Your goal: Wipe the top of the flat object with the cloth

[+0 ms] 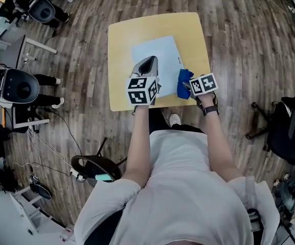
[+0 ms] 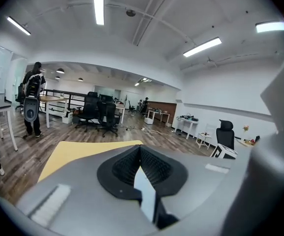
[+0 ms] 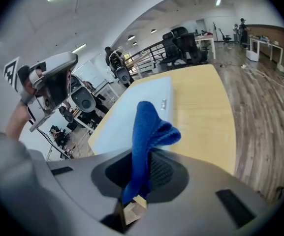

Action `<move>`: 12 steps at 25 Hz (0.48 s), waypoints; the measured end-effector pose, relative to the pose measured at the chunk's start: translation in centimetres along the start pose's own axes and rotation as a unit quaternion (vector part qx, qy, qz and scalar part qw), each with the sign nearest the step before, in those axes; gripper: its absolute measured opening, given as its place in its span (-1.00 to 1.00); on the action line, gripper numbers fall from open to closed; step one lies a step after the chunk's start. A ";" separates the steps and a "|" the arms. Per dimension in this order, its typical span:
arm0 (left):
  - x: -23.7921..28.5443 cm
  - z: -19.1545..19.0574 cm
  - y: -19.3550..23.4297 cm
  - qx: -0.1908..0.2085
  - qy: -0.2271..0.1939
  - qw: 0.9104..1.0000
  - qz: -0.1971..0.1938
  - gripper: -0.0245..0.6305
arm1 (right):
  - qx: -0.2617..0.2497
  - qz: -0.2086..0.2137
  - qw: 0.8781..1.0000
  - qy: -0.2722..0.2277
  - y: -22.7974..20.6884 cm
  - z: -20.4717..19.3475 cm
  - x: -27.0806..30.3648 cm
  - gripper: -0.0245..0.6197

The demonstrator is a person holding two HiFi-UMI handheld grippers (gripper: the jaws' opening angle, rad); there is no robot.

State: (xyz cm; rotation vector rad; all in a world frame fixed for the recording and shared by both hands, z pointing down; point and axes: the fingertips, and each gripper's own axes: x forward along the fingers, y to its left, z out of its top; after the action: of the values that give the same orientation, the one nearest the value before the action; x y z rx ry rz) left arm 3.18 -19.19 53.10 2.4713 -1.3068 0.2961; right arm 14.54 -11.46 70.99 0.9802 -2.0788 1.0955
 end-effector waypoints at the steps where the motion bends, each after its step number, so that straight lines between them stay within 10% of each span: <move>1: 0.5 0.0 -0.7 0.002 0.002 1.000 -0.008 -0.89 | 0.008 -0.008 1.000 -0.004 -0.9 -0.3 -0.6 -0.74; 12: 1.2 -0.1 -3.9 0.029 0.010 0.999 -0.026 -0.89 | 0.044 -0.024 0.998 -0.027 -4.0 -0.8 -3.0 -0.74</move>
State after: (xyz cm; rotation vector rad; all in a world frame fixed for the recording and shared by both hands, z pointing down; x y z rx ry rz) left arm 7.07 -18.03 52.81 2.5391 -1.2407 0.3505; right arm 19.55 -11.31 70.83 1.1084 -2.0527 1.1566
